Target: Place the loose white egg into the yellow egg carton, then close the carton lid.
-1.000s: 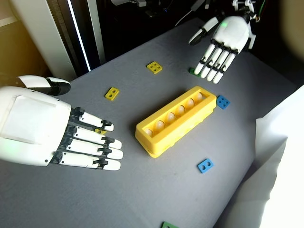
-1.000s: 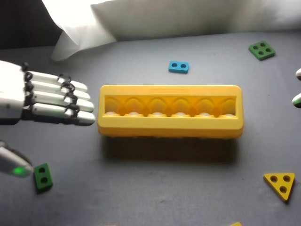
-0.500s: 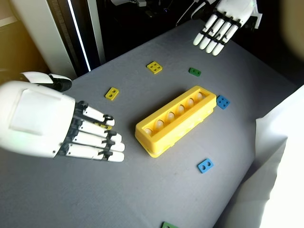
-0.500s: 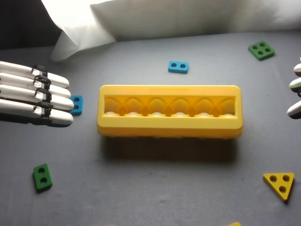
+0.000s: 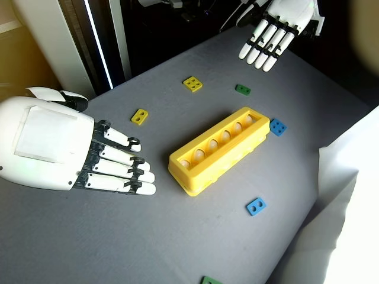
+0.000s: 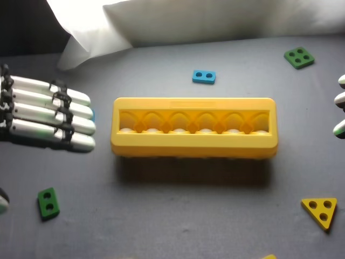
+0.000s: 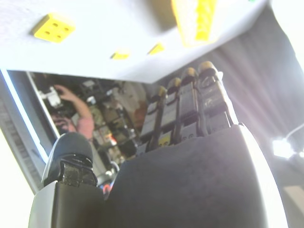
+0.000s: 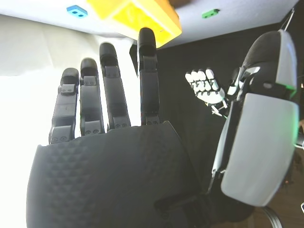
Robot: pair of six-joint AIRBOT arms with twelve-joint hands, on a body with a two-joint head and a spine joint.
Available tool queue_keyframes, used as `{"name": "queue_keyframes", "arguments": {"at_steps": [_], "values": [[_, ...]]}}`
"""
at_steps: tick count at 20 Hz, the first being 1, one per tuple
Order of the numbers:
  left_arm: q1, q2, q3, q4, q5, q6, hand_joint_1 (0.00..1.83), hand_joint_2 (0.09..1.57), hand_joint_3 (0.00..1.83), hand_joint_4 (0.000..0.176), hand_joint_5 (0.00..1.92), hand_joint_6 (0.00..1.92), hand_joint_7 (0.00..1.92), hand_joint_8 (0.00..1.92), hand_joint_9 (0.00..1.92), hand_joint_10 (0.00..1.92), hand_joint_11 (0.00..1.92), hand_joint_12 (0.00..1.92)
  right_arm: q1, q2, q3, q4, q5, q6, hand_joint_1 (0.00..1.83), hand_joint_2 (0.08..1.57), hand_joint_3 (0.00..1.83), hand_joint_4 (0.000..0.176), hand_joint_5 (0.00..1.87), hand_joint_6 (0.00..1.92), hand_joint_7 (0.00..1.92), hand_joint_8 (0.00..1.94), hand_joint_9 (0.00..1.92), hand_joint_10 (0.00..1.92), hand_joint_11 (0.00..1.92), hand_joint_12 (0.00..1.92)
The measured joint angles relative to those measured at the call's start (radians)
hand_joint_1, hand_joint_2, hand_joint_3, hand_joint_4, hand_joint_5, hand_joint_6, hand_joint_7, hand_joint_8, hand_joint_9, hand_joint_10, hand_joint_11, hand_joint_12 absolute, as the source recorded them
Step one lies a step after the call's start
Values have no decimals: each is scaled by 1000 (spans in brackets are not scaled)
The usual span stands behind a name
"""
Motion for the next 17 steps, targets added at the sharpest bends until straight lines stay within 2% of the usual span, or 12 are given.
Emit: {"name": "queue_keyframes", "arguments": {"at_steps": [2,3,5,6,7,8,9,10,11,12,14,17], "values": [[8,1,-8,33,9,-40,0,1317,5,0,212,7,193,8,145,12,101,74,0,0,0,0,2,0,577,789,7,141,711,9,429,5,266,24,18,13],[7,1,-14,53,22,-62,0,1318,1,0,258,18,243,11,197,2,47,271,0,0,-3,0,4,0,630,803,0,132,749,6,452,1,315,12,3,221],[10,-1,-29,39,39,-28,0,1377,1,0,577,38,712,69,666,101,169,1074,0,2,-6,0,5,0,688,909,1,62,817,14,595,23,499,48,0,1187],[10,-2,-28,15,39,-16,0,1390,1,0,675,53,845,109,796,185,243,1351,0,2,-7,0,8,0,661,943,4,48,847,18,679,36,608,96,48,1417],[10,-2,-27,-2,41,-16,0,1415,0,0,767,92,871,391,704,811,372,1616,0,2,-8,0,10,0,694,995,0,0,914,10,802,103,629,475,196,1485],[10,-2,-27,0,51,-15,8,1443,1,0,772,433,757,956,641,1342,465,1860,0,2,-8,-1,9,0,606,1057,0,0,989,37,792,500,596,948,318,1572],[12,-2,-27,10,58,-13,12,1460,2,0,648,1086,616,1479,558,1740,505,1909,0,2,-8,-1,9,0,492,1128,2,0,1043,122,764,981,633,1236,434,1634],[22,-2,-28,9,60,-13,20,1477,3,0,624,1492,617,1724,589,1885,571,1919,0,2,-8,0,10,0,338,1197,6,0,819,695,713,1220,619,1344,445,1672],[27,-2,-29,8,61,-13,10,1505,8,0,730,1795,722,1882,733,1914,700,1921,0,2,-8,0,10,0,282,1249,4,0,696,1073,692,1439,631,1567,488,1776],[34,-2,-29,6,62,-13,45,1521,6,0,764,1896,800,1913,827,1920,788,1921,0,2,-8,-1,10,0,219,1290,5,0,665,1283,667,1623,597,1782,495,1892],[35,-2,-29,6,68,-13,210,1540,1,0,826,1920,920,1921,922,1921,915,1921,0,2,-8,0,11,0,170,1366,11,0,819,1871,791,1923,777,1915,759,1920],[36,-2,-29,3,73,-8,190,1535,3,0,1181,1921,1316,1921,1347,1921,1332,1921,0,2,-9,-1,10,0,308,1486,8,0,1039,1921,1022,1941,977,1921,957,1921]]}}
